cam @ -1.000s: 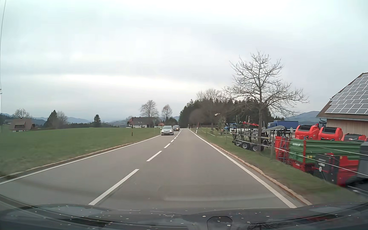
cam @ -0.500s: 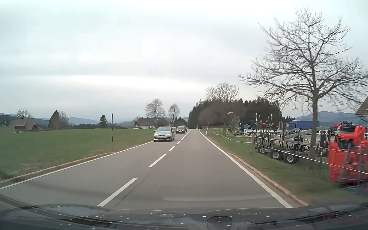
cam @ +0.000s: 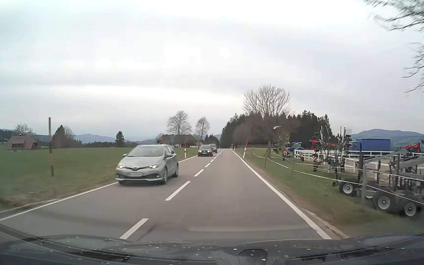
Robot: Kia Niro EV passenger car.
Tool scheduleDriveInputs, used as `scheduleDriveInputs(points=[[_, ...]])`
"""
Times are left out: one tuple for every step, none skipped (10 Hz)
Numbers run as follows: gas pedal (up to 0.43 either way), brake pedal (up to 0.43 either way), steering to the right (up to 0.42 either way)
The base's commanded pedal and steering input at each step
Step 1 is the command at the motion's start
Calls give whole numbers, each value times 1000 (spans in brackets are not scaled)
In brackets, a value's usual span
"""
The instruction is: Follow the waypoints while adhering to traffic rules and regulations
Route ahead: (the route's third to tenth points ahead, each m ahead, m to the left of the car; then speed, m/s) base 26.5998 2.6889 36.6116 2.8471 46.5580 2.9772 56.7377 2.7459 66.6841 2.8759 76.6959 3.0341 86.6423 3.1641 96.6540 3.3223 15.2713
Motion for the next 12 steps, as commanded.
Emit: scheduleDriveInputs(points=[[67,0,-5],[67,0,-4],[67,0,-4],[67,0,-4],[67,0,-4],[118,0,-4],[138,0,-4],[138,0,-3],[138,0,-1],[138,0,-1],[138,0,1],[138,0,1]])
